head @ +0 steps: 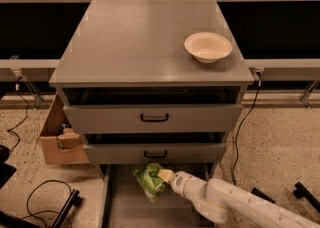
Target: Place green rice chip bag into bottom drawer
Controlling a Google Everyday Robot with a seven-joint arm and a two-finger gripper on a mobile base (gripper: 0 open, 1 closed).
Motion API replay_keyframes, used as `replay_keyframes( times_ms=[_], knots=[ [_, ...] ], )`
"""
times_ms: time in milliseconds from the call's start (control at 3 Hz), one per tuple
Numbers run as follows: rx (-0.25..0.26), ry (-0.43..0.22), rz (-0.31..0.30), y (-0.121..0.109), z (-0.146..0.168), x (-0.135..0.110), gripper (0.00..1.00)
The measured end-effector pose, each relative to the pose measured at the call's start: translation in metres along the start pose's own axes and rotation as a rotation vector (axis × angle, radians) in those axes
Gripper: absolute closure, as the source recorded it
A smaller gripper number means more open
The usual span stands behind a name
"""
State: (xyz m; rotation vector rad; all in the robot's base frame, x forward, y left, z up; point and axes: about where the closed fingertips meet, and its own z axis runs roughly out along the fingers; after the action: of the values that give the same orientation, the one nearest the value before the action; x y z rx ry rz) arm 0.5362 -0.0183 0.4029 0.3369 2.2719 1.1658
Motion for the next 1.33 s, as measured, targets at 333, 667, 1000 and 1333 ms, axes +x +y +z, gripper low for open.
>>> replay_keyframes(
  times_ms=[333,667,1000,1333],
  knots=[
    [-0.015,-0.010,0.020,-0.027,0.025,0.003,1.00],
    [-0.048,0.023,0.034,-0.041,0.049,0.022,1.00],
    [-0.052,0.026,0.037,-0.041,0.051,0.024,0.82],
    [-0.054,0.028,0.037,-0.040,0.052,0.025,0.59]
  ],
)
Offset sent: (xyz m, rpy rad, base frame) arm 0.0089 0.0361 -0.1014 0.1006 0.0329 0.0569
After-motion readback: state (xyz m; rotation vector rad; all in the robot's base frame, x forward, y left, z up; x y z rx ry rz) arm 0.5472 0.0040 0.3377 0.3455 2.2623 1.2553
